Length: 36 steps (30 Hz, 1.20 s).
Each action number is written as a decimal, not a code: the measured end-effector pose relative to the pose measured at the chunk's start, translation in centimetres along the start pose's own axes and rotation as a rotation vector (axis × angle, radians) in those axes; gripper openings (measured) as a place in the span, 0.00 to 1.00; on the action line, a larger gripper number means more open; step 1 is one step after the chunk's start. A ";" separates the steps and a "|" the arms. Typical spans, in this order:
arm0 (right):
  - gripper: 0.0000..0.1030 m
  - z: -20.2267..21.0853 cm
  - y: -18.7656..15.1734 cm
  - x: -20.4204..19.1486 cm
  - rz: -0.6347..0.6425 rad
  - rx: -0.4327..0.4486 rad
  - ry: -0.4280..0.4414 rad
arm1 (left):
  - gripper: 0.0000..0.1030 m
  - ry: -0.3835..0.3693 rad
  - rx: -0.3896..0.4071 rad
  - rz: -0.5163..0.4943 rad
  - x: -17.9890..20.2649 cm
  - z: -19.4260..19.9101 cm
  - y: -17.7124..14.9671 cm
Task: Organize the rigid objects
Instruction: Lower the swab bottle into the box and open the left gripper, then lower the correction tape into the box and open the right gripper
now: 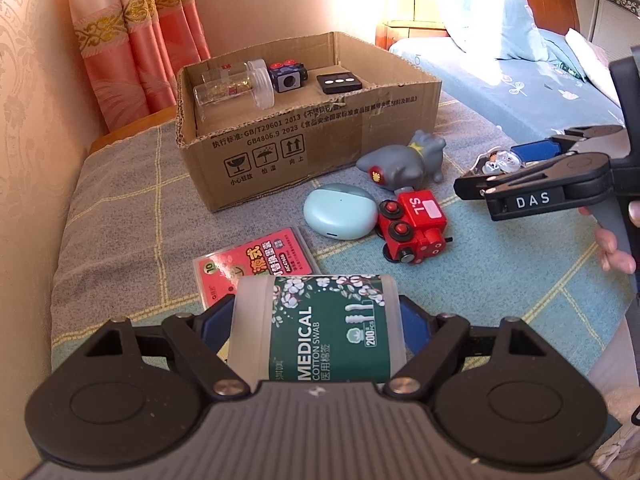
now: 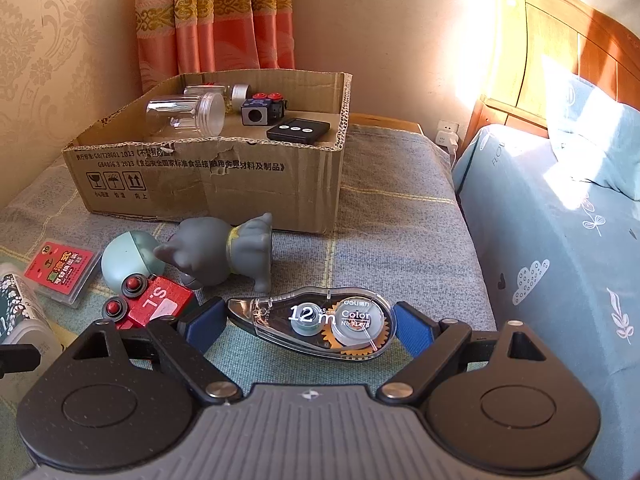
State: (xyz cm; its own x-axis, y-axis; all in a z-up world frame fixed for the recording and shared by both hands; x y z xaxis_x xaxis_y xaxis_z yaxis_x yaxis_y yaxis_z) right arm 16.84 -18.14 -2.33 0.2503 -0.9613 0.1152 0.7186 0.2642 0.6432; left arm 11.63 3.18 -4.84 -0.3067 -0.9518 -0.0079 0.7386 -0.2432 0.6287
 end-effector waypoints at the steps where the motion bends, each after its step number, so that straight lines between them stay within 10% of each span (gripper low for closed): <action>1: 0.90 0.2 0.2 0.0 0.014 0.001 0.008 | 0.80 -0.005 0.007 -0.002 -0.1 0.3 0.3; 22: 0.90 3.9 7.2 0.9 0.100 0.137 0.144 | 0.80 0.056 0.173 -0.007 -3.4 -2.2 14.5; 36: 0.90 3.4 8.5 -0.2 0.107 0.149 0.158 | 0.98 0.118 0.204 0.083 -4.1 -2.6 12.2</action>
State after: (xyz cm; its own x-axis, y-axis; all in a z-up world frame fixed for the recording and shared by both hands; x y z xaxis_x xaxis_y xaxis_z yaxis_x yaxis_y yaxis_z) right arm 20.66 -15.98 5.73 0.4272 -0.9009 0.0763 0.5818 0.3385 0.7396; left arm 23.48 3.58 0.85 -0.1685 -0.9851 -0.0329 0.6181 -0.1316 0.7750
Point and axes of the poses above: each gripper's, at about its wrist camera, not at the fingertips, and z roughly against the way its jaws point, x to its right, y to its top, the point moved 1 cm from there along -z, roughly the way its jaws point, and after that the axes turned 4 degrees about z, right-handed, at the moved point
